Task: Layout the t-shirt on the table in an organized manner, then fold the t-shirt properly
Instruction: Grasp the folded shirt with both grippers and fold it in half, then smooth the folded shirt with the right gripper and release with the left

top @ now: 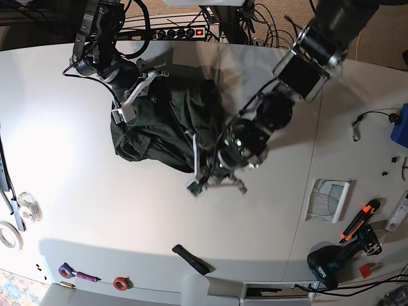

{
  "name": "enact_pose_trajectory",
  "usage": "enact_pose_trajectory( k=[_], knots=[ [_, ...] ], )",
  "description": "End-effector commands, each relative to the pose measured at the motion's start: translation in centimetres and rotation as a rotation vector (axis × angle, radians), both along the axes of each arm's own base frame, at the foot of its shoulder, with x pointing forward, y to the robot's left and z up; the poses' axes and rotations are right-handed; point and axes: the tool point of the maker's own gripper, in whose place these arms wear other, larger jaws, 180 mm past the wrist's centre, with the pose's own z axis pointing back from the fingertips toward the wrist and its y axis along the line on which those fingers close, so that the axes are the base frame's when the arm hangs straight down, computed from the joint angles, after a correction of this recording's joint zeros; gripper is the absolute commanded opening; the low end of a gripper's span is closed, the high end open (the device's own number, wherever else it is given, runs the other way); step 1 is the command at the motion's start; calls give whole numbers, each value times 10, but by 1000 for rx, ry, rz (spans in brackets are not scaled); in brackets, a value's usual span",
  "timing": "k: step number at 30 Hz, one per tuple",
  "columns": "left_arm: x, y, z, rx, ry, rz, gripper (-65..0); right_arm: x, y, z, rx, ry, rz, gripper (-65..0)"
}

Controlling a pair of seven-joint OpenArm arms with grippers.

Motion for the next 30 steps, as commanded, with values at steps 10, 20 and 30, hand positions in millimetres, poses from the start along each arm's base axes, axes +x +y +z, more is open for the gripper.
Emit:
enact_pose_trajectory(
  k=[10,20,30],
  knots=[
    [-4,-45,67,-223,26,-227,-650,15,-2,55,-77,-159,32,-650],
    [-98,-56,53,-373,350,-581,-650,50,-31,89,-315,-290,-1,-650],
    [-140,-50,11,-384,483,-551,-650,80,-51,39,-285,-177,7,-650]
  ],
)
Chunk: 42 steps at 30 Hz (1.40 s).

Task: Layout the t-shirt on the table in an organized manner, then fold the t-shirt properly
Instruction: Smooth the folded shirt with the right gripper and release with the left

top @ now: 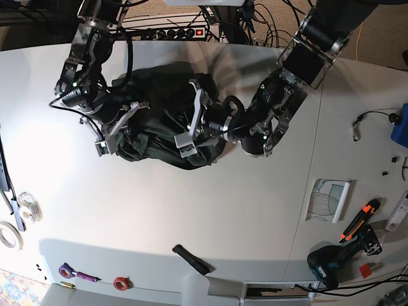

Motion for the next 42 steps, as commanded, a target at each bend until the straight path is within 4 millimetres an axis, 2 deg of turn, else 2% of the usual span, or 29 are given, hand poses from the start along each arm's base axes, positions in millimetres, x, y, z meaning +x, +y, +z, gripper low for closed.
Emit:
enact_pose_trajectory(
  k=[1,6,11,15,21,27,32,35,37,39,42],
  knots=[
    [6,-5,12,-34,-32,1,-650,12,2,8,17,-41,8,-650],
    [5,5,1,11,-32,9,-650,27,-5,-18,57,19,-3,-650],
    [7,33,-15,78,-24,24,-650,54,-26,-18,58,1,-33,-650],
    [4,49,-26,106,-10,37,-650,76,-35,2,47,-50,-38,-650],
    [-2,47,-28,86,5,49,-650,106,-36,35,51,-138,-45,-650],
    [7,45,-18,67,-22,38,-650,123,-41,54,29,-198,-56,-650],
    [7,45,-17,67,-24,38,-650,136,-65,65,-69,-222,-139,-650],
    [8,45,-17,66,-24,38,-650,142,-72,79,-45,-262,-148,-650],
    [7,45,-17,67,-24,38,-650,142,-63,97,84,-294,-127,-650],
    [8,45,-17,66,-25,39,-650,133,-44,110,227,-283,-57,-650],
    [8,45,-17,64,-25,39,-650,110,-23,109,279,-227,69,-650]
  ],
)
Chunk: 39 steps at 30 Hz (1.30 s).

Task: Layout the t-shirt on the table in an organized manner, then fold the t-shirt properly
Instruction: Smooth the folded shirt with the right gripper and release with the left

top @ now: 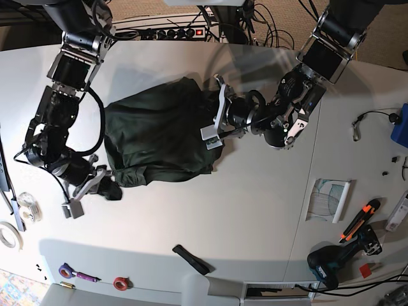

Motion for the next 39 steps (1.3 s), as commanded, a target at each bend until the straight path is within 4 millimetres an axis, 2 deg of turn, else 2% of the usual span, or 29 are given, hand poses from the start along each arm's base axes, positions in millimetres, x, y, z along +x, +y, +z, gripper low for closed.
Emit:
enact_pose_trajectory(
  k=[1,6,8,10,17,23,25,27,30,33,36,39],
  knots=[
    [10,-6,16,-47,-35,1,-650,0,-1,11,5,-40,3,-650],
    [10,-6,16,-49,-35,1,-650,-31,14,-38,20,77,2,-650],
    [9,-7,17,-52,-34,0,-650,-34,10,-52,-24,82,-42,-650],
    [9,-7,17,-52,-34,0,-650,-29,-2,-59,-94,55,-99,-650],
    [5,-7,14,-50,-23,-1,-650,-4,-36,-46,-285,-16,-202,-650],
    [2,-7,12,-52,-21,-7,-650,13,-89,-25,-446,-22,-416,-650],
    [4,-7,13,-55,-24,-4,-650,16,-92,-17,-417,-41,-427,-650],
    [6,-9,17,-75,-31,3,-650,19,-77,-7,-273,-72,-379,-650],
    [9,-18,36,-192,-42,10,-650,13,-49,5,-79,-97,-252,-650],
    [20,-22,74,-365,-5,69,-650,1,-46,1,-45,-97,-202,-650],
    [39,-10,112,-476,-47,130,-650,-13,-42,-5,21,-95,-173,-650],
    [64,12,147,-553,-147,213,-650,-34,-26,-15,84,-58,-85,-650]
  ],
)
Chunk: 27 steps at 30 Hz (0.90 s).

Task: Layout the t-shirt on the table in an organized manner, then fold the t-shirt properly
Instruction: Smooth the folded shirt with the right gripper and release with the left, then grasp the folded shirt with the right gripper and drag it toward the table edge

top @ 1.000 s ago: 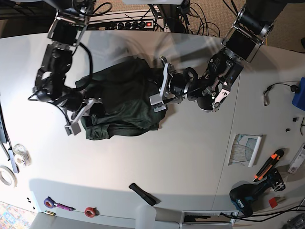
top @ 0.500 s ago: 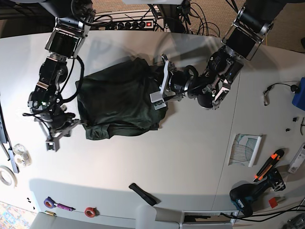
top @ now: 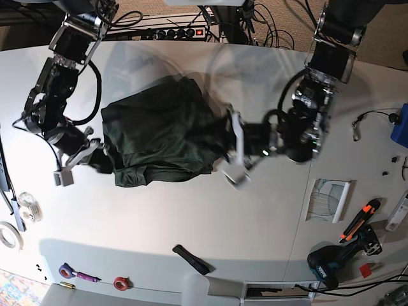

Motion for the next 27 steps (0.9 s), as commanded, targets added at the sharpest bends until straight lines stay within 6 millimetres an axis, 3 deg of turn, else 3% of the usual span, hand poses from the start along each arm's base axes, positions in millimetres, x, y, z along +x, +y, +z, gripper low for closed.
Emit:
enact_pose_trajectory(
  k=[1,3,7,10,14,20,24,27],
  knots=[
    [13,8,30,-70,-67,37,-650,1,6,14,21,-51,30,-650],
    [29,28,41,-83,-100,115,-650,-10,27,11,81,-60,78,-650],
    [50,60,35,-27,-125,232,-650,-21,67,5,180,-72,101,-650],
    [49,70,27,6,-117,246,-650,-22,89,-10,185,-34,90,-650],
    [42,77,13,33,-85,251,-650,-19,105,-41,66,46,26,-650],
    [28,77,-5,39,-31,250,-650,-17,99,-85,-316,212,-77,-650],
    [25,77,-9,41,-19,249,-650,-27,75,-99,-637,286,-144,-650],
    [24,77,-11,49,-16,245,-650,-43,52,-109,-757,326,-179,-650]
  ],
)
